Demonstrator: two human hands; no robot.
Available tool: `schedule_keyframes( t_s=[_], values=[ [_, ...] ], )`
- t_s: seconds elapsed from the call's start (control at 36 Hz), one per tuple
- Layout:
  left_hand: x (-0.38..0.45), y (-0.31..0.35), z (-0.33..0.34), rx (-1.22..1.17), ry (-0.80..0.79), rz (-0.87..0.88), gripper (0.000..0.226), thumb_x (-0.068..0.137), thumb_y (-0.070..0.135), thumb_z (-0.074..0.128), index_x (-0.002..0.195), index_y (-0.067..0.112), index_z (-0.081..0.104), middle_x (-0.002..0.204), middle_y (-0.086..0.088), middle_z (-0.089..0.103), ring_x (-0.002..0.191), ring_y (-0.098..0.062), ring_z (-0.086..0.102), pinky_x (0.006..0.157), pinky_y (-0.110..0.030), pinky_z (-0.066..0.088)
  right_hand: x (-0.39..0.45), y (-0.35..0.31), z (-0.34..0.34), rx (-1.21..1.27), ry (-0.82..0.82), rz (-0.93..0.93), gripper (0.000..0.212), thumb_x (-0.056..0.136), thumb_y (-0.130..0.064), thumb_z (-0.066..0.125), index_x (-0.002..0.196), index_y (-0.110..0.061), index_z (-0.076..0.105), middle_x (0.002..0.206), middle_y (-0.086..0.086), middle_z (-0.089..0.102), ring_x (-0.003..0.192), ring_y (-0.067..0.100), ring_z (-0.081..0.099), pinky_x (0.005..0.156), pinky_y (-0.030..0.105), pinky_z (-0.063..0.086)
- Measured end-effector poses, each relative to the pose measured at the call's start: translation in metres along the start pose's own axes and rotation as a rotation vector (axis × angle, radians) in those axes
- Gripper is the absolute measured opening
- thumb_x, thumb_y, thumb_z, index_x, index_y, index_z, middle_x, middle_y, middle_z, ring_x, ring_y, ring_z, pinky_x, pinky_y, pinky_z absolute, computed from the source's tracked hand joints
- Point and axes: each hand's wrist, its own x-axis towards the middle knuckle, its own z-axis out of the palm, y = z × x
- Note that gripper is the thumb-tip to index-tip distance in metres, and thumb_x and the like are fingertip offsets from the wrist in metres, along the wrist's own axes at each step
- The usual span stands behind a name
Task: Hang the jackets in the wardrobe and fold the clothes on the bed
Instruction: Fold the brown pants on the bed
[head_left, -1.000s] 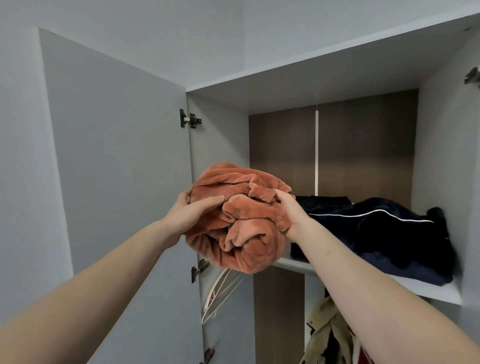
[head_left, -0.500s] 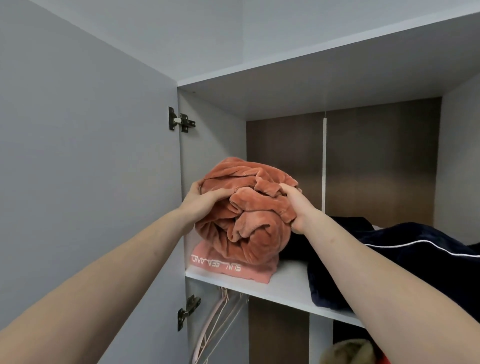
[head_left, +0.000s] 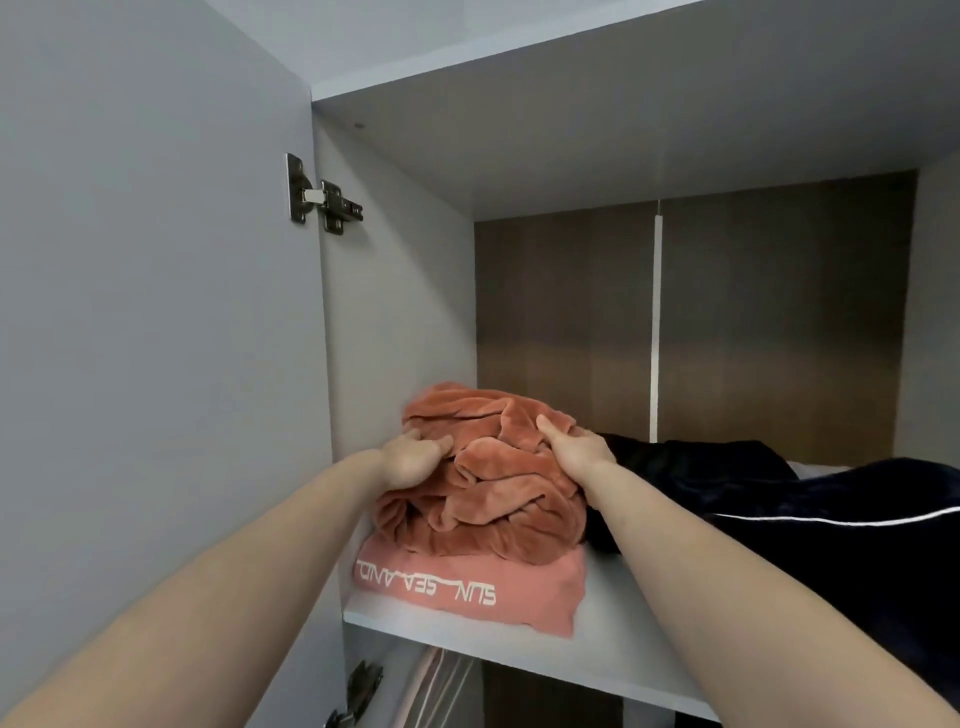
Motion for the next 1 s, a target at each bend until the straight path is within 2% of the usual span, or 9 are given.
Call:
schedule_keyframes(
  t_s=[0.11,0.19,0.28,0.39,0.47,0.56,0.69,0.89,1.0],
  values=[
    [0.008,0.014,-0.01,0.079,0.072,0.052,0.056,0.102,0.042,0.04,0.149,0.013,0.049,0.155,-0.013,0.045,0.141,-0.031,0.044,0.107,-0.023,0.032,0.0,-0.008,-0.015,-0.124,0.137,-0.113,0.087,0.086,-0.07,0.063,0.151,-0.015,0.046,0.154,0.014,0.046,0.141,0.033,0.044,0.118,0.038,0.035],
    [0.01,0.031,-0.02,0.145,0.242,0.069,0.071,0.085,0.057,0.042,0.141,0.017,0.056,0.146,-0.015,0.055,0.135,-0.037,0.048,0.113,-0.038,0.039,-0.009,-0.023,-0.024,-0.144,0.294,-0.378,0.07,0.09,-0.054,0.066,0.151,-0.024,0.046,0.156,0.008,0.042,0.142,0.026,0.043,0.118,0.035,0.033],
    [0.012,0.04,-0.019,0.06,0.207,0.239,0.076,0.075,0.067,0.049,0.138,0.027,0.058,0.145,-0.004,0.057,0.136,-0.028,0.049,0.116,-0.042,0.037,-0.016,-0.028,-0.021,-0.227,0.166,-0.552,0.051,0.095,-0.043,0.062,0.145,-0.03,0.054,0.154,-0.001,0.045,0.143,0.02,0.041,0.118,0.03,0.029],
    [0.019,0.03,0.007,0.221,0.068,0.262,0.091,0.074,0.083,0.035,0.153,0.037,0.041,0.166,0.005,0.028,0.154,-0.025,0.02,0.126,-0.048,0.013,-0.018,-0.01,-0.001,-0.499,-0.068,-0.491,0.051,0.104,-0.048,0.045,0.147,-0.022,0.053,0.159,0.005,0.042,0.15,0.022,0.031,0.123,0.03,0.017],
    [0.031,0.006,0.032,0.367,0.042,0.206,0.083,0.08,0.085,0.031,0.155,0.049,0.028,0.169,0.015,0.009,0.157,-0.022,0.0,0.123,-0.057,-0.001,-0.016,0.011,0.013,-0.555,-0.074,-0.437,0.054,0.106,-0.049,0.036,0.152,-0.022,0.046,0.163,0.004,0.036,0.154,0.022,0.021,0.127,0.034,0.008],
    [0.038,-0.011,0.053,0.438,0.025,0.205,0.082,0.078,0.086,0.025,0.153,0.054,0.027,0.168,0.018,0.009,0.157,-0.018,-0.003,0.121,-0.059,-0.004,-0.01,0.03,0.022,-0.582,-0.03,-0.415,0.055,0.106,-0.049,0.036,0.152,-0.021,0.044,0.163,0.003,0.035,0.154,0.023,0.02,0.127,0.035,0.009],
    [0.047,-0.023,0.07,0.439,0.02,0.201,0.1,0.065,0.089,0.011,0.156,0.049,0.025,0.167,0.021,0.012,0.156,-0.015,-0.003,0.122,-0.056,-0.005,0.001,0.053,0.032,-0.573,-0.014,-0.374,0.058,0.104,-0.054,0.032,0.155,-0.027,0.039,0.166,-0.004,0.028,0.156,0.018,0.011,0.127,0.039,0.013],
    [0.031,-0.01,0.065,0.536,0.004,0.164,0.082,0.084,0.081,0.016,0.158,0.046,0.016,0.169,0.017,0.001,0.157,-0.023,-0.008,0.122,-0.06,-0.008,-0.015,0.038,0.016,-0.661,-0.073,-0.36,0.062,0.103,-0.061,0.028,0.158,-0.033,0.031,0.169,-0.006,0.019,0.157,0.021,0.005,0.126,0.047,0.015],
    [0.005,0.005,0.048,0.439,0.054,0.187,0.074,0.089,0.079,0.018,0.158,0.049,0.016,0.169,0.017,0.001,0.156,-0.03,-0.01,0.124,-0.056,-0.007,-0.037,0.028,-0.003,-0.584,0.012,-0.52,0.059,0.103,-0.061,0.031,0.156,-0.035,0.037,0.169,-0.006,0.02,0.157,0.02,0.007,0.127,0.043,0.009]
  ],
)
